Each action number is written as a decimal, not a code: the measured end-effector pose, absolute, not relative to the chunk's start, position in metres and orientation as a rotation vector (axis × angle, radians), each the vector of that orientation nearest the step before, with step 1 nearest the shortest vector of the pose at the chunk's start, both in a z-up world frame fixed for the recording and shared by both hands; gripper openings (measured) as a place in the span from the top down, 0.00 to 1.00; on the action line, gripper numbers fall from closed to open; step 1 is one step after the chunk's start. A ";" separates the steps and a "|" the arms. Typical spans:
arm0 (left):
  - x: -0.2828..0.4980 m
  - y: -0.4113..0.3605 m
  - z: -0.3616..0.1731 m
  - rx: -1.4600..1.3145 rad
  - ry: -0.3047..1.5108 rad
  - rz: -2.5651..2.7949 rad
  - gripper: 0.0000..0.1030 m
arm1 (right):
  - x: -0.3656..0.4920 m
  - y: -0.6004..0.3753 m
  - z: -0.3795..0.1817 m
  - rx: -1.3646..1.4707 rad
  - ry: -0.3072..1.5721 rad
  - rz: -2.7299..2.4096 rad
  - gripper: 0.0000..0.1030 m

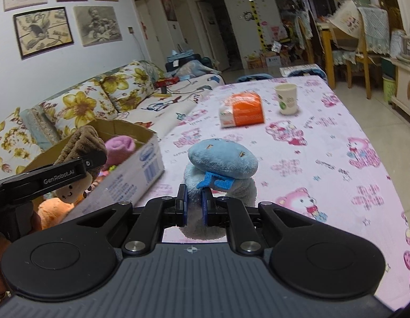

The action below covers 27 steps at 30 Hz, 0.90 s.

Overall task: Organize soft objects
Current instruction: 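Carry the blue plush with right while left carries the brown plush to the box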

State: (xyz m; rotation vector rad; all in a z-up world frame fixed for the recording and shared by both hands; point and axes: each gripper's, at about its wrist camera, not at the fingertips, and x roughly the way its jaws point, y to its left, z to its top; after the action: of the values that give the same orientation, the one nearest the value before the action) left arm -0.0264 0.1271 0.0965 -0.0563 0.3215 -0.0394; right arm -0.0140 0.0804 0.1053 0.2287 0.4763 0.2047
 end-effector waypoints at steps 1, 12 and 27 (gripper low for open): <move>-0.027 0.129 0.098 -0.063 0.317 -0.033 0.53 | -0.012 0.082 0.107 0.223 0.472 0.211 0.88; -0.020 0.163 0.105 -0.169 0.265 0.053 0.52 | 0.009 0.103 0.121 0.143 0.430 0.312 0.88; -0.007 0.245 0.111 -0.351 0.243 0.211 0.52 | 0.049 0.152 0.140 0.054 0.385 0.544 0.88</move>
State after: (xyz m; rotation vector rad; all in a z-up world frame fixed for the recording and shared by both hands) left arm -0.0071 0.2445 0.1113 -0.3513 0.2434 0.2110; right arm 0.0494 0.1518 0.1396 0.0545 0.3845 0.5439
